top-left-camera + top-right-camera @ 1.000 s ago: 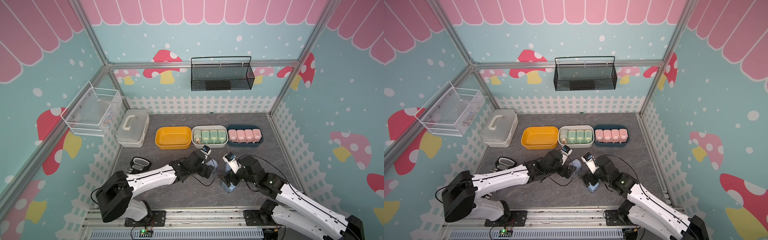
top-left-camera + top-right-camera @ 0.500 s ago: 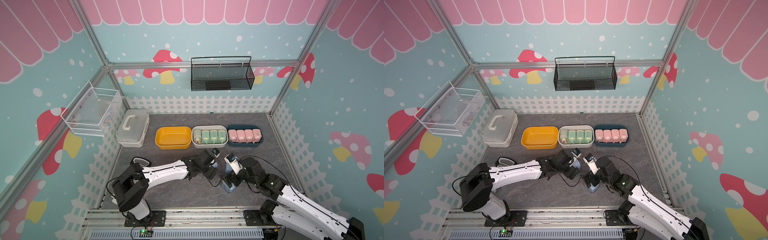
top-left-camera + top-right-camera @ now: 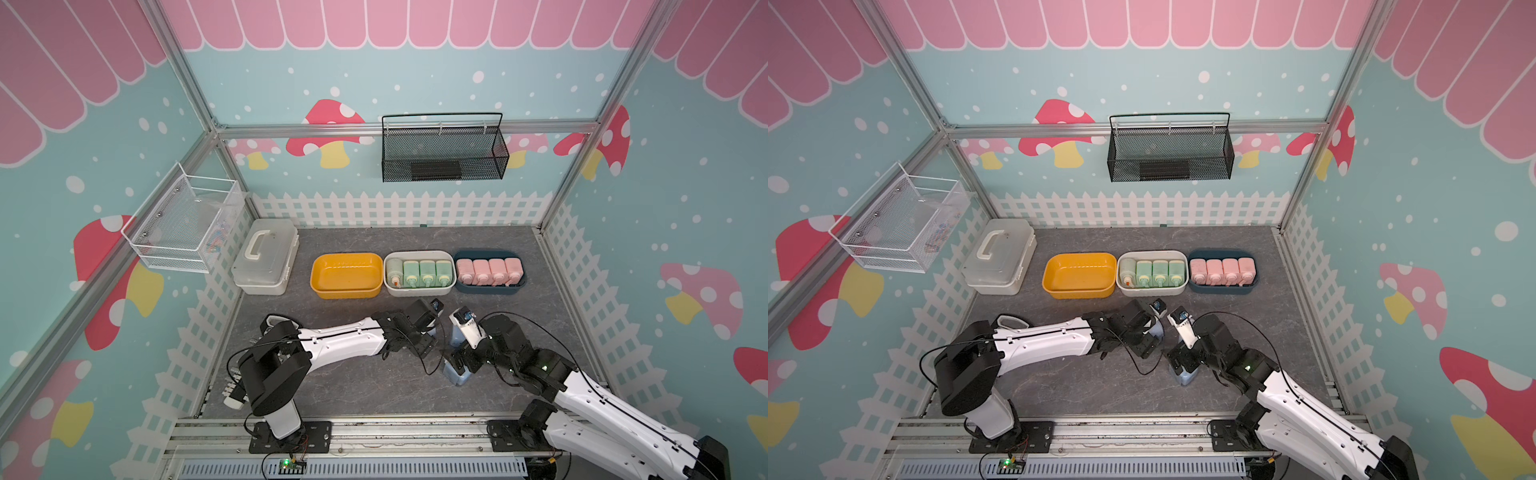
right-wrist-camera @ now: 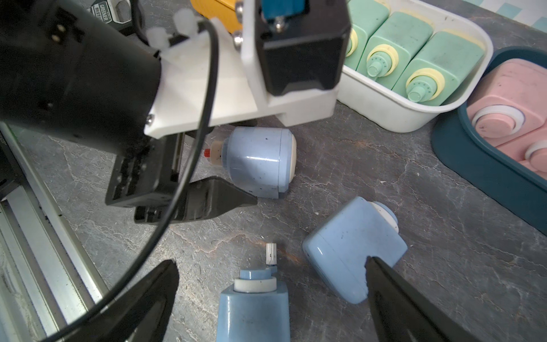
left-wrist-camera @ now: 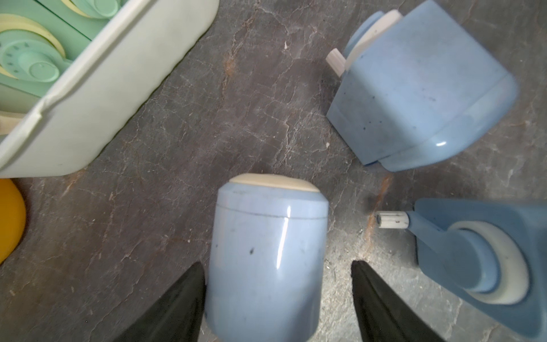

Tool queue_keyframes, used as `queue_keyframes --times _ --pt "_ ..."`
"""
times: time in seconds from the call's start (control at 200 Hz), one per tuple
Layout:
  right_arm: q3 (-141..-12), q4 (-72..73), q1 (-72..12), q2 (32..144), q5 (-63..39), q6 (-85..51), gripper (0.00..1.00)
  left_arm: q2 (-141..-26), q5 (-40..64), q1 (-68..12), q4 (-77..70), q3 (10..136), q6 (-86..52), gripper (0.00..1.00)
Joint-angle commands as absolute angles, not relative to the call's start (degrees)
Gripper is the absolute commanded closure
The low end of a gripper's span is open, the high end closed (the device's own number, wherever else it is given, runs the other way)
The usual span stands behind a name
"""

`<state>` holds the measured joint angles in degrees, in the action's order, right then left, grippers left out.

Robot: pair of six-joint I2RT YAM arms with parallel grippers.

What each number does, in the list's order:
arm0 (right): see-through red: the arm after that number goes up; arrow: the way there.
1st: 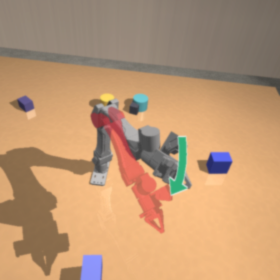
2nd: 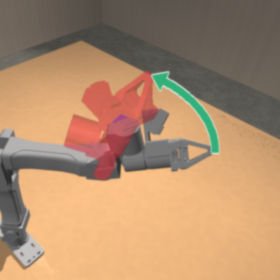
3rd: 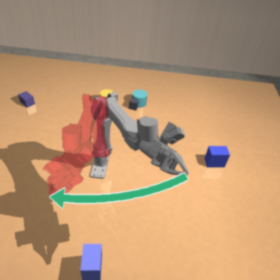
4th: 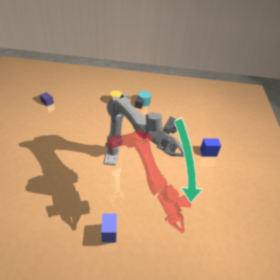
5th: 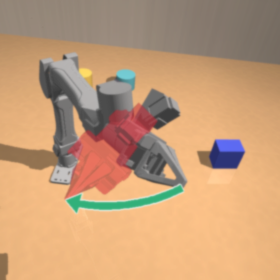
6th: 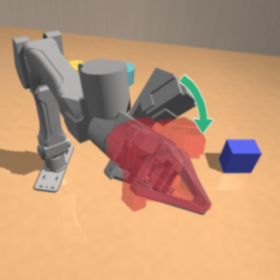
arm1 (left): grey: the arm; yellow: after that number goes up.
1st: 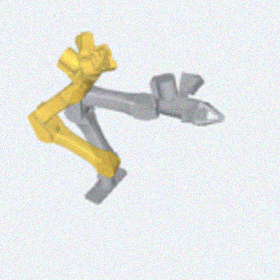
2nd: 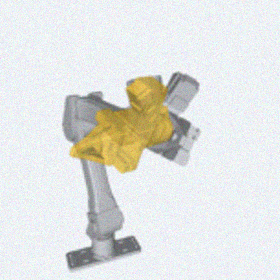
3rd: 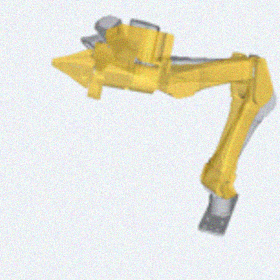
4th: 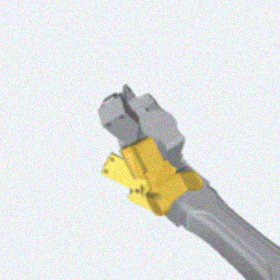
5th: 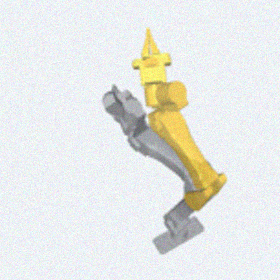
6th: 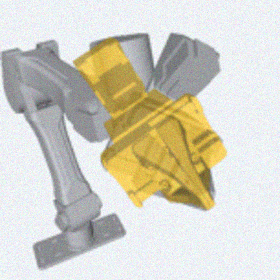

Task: Place the pencil sharpeners by color into the storage box
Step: Pick up the pencil sharpener from the center of the board.

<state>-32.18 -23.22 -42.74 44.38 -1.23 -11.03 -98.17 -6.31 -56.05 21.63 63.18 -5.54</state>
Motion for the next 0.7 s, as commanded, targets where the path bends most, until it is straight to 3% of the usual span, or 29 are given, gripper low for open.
queue_keyframes --times 0.0,0.205,0.435,0.595,0.695 --pt "-31.23 -23.65 -42.45 43.69 -0.80 -11.25 0.01 -99.56 -6.21 -56.42 22.28 64.87 -4.83 0.24" --pt "-31.19 -23.60 -42.47 43.73 -0.75 -11.23 0.01 -100.00 -6.94 -56.42 22.02 65.00 -5.34 0.29" --pt "-31.11 -23.47 -42.45 44.08 -1.22 -11.25 0.01 -99.97 -6.94 -56.38 21.39 64.73 -6.00 0.43" --pt "-31.21 -23.25 -42.46 44.34 -1.62 -11.16 0.01 -99.61 -6.70 -56.42 20.87 64.22 -6.06 0.57" --pt "-31.29 -22.84 -42.46 44.83 -2.34 -11.07 0.01 -99.38 -6.91 -56.34 20.75 63.99 -6.32 0.73"
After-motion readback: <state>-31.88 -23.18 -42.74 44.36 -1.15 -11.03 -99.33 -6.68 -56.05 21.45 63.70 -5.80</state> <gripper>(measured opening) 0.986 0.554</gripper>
